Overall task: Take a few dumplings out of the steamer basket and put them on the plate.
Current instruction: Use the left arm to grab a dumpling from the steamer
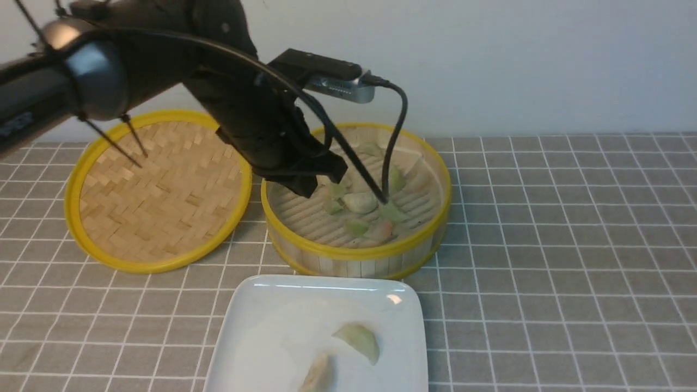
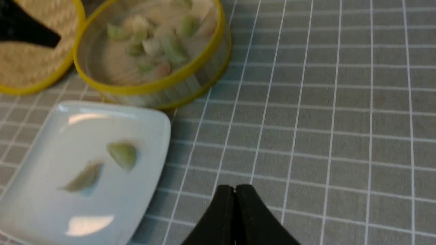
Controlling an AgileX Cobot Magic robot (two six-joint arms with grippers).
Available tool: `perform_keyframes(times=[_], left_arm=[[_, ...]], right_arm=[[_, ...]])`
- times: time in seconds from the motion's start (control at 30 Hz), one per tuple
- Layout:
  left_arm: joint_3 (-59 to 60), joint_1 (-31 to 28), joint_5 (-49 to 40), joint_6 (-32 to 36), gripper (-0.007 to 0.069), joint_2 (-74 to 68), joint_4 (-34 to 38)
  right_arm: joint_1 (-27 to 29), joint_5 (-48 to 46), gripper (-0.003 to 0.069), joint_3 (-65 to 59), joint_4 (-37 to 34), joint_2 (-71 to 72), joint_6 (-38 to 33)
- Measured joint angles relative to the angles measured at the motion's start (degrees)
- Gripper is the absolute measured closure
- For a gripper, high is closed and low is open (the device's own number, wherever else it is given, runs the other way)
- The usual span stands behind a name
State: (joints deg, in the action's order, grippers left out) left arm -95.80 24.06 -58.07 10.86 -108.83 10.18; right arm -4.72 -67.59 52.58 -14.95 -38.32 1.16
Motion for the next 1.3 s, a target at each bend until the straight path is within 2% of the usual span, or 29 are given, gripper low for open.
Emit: perform_keyframes(times=[0.17,0.47,0.57,0.73,0.93,1.07,1.17,1.3], left_arm=[[-5.51,0.97,0.82,0.63,0.0561,-7.45,-3.95],[-6.89,1.03,11.51,0.76,0.0314,-15.04,-5.96],[-6.88,1.03,13.72,0.76,0.0284,-15.92,-5.92],[-6.96,1.03,16.67,0.76,0.0272,-18.3,-6.01],[-7.21,1.03,16.91,0.76,0.0295,-20.0,-5.96],[-7.34,1.03,16.96,0.81,0.0337,-20.36,-5.83],[-7.58,1.03,16.48,0.75,0.0399,-20.35,-5.83],[-7.72,1.03,15.39,0.61,0.0399,-20.11,-6.0]], right_arm=[[0.0,-4.01,0.0673,4.56,-0.85,-8.08,-1.63],[0.0,-4.63,0.0673,4.74,-3.49,-8.89,-1.68],[0.0,-4.63,0.0673,4.74,-3.6,-8.89,-1.68],[0.0,-4.63,0.0673,4.74,-3.66,-8.89,-1.68],[0.0,-4.63,0.0673,4.74,-3.66,-8.89,-1.68],[0.0,-4.63,0.0673,4.74,-3.66,-8.89,-1.68],[0.0,-4.63,0.0673,4.74,-3.66,-8.89,-1.88],[0.0,-4.52,0.0673,4.74,-3.66,-8.89,-2.07]])
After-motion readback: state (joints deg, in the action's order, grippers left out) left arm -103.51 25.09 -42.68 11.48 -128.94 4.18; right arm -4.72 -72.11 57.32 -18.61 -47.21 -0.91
